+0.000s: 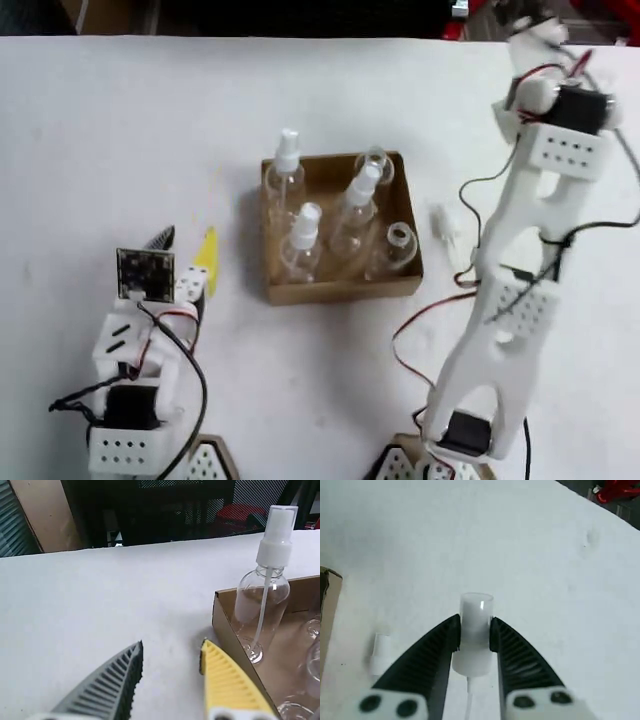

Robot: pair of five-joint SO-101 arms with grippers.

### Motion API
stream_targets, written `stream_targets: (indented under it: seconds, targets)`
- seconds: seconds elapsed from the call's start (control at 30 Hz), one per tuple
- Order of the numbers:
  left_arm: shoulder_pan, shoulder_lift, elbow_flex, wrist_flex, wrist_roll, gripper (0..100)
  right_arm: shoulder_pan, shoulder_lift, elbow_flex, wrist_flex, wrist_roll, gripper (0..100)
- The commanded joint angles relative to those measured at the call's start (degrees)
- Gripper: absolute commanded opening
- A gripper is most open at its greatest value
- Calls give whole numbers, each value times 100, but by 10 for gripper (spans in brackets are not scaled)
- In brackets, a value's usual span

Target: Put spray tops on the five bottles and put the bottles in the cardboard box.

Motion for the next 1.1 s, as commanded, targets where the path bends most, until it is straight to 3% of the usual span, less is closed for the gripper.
stream_targets:
  seconds: [0.0, 0.2, 0.4, 0.5, 0.63, 0.97, 1.07]
  targets:
    - [84, -22, -18, -9, -79, 172, 101, -1798, 1204, 180, -378, 16]
    - [84, -22, -18, 9, -79, 172, 57, -3846, 3560, 154, -501, 16]
    - [84, -22, -18, 18, -79, 172, -286, -5473, 4967, -233, -1987, 16]
    - [84, -22, -18, 26, -70, 172, -356, -6044, 5486, -655, -2356, 16]
    - [84, -22, -18, 26, -70, 172, -611, -6545, 6312, -1648, -2400, 16]
    - [84, -22, -18, 26, -70, 172, -1332, -6879, 8554, -5332, -2470, 16]
    - [84, -22, -18, 26, -70, 172, -1455, -6879, 8765, -5895, -3358, 16]
